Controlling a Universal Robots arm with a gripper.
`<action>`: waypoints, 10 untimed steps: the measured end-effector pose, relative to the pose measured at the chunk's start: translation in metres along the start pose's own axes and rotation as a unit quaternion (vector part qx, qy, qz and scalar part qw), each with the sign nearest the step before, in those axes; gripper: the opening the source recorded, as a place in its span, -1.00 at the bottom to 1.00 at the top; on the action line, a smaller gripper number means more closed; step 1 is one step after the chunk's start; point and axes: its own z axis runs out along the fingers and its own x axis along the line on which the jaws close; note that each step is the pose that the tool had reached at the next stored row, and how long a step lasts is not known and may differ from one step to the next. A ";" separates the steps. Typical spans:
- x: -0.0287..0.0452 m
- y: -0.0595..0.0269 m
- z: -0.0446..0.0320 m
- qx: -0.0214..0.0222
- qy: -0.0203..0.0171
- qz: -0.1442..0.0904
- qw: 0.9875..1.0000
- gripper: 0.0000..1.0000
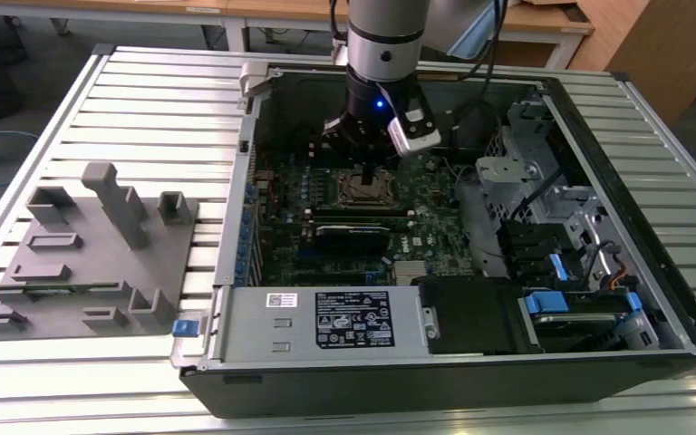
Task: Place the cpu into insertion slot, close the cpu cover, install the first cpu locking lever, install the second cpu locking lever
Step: 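Install the second cpu locking lever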
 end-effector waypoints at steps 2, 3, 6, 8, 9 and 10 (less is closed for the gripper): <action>0.0000 0.0000 -0.0001 0.000 0.000 0.000 1.000 -0.79; 0.0000 -0.0001 -0.0001 0.000 0.000 0.000 1.000 -0.79; -0.0001 -0.0001 -0.0012 0.000 0.000 0.000 1.000 -0.79; -0.0001 -0.0002 -0.0013 0.000 0.000 0.000 1.000 -0.79; -0.0001 -0.0006 -0.0014 0.000 0.000 0.000 1.000 -0.79; -0.0002 -0.0011 -0.0015 0.000 0.000 0.000 1.000 -0.79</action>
